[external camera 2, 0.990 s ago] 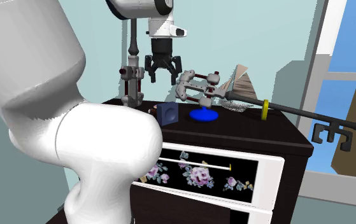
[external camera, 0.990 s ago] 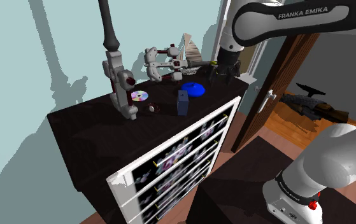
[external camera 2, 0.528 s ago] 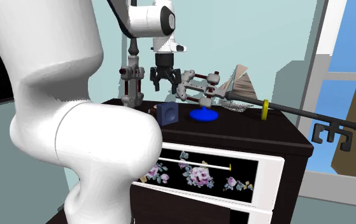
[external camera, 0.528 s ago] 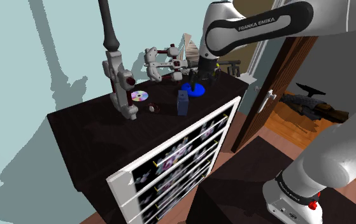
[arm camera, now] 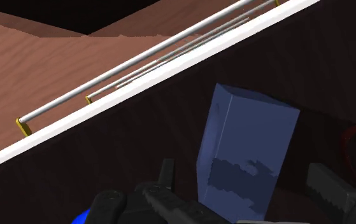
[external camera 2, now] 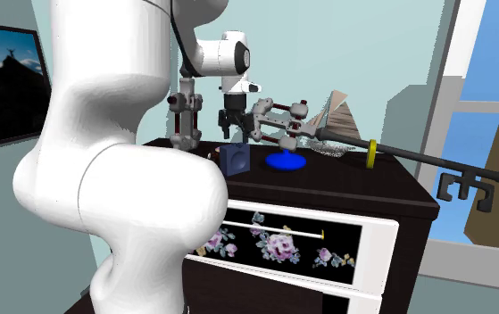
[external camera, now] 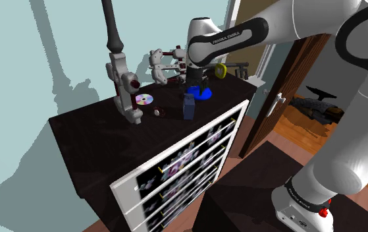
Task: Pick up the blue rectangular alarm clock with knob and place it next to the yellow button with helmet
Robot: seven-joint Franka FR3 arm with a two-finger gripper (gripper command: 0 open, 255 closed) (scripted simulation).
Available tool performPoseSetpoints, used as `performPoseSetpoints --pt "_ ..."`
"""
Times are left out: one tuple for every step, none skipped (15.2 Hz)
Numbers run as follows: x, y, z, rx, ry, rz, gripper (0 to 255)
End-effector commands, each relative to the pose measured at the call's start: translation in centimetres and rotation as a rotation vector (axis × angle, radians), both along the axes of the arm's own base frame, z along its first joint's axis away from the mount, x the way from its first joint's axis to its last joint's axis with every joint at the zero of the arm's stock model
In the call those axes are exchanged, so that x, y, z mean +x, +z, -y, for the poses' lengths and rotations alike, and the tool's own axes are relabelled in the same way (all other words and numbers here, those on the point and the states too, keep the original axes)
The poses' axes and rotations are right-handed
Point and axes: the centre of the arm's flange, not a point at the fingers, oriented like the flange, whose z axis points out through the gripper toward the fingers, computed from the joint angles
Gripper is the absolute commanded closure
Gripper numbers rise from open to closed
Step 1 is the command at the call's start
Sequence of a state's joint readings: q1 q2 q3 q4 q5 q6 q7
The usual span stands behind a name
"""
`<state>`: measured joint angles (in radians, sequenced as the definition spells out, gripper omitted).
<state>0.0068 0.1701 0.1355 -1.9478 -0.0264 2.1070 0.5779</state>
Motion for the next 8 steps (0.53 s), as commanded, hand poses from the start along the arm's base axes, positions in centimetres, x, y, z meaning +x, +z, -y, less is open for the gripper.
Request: performPoseSetpoints --pt "1.6 -1.0 -0.1 0.000 -0.021 -0.004 0" --pt "1.6 -1.6 -0.1 0.000 -0.021 -0.004 0" --pt "1.6 -2.1 -0.1 0.000 -0.021 -0.004 0" --pt "1.6 -2.6 -0.1 0.000 -0.021 -0.004 0" --pt "1.6 -3.1 -0.1 0.000 -0.021 -0.004 0" --pt "1.6 -3.7 -0.1 0.000 -0.021 -0.004 0" --pt "1.6 -4.2 -0.1 0.000 -0.021 -0.004 0" --pt "1.6 -5.0 -0.1 0.000 -0.021 -0.004 0"
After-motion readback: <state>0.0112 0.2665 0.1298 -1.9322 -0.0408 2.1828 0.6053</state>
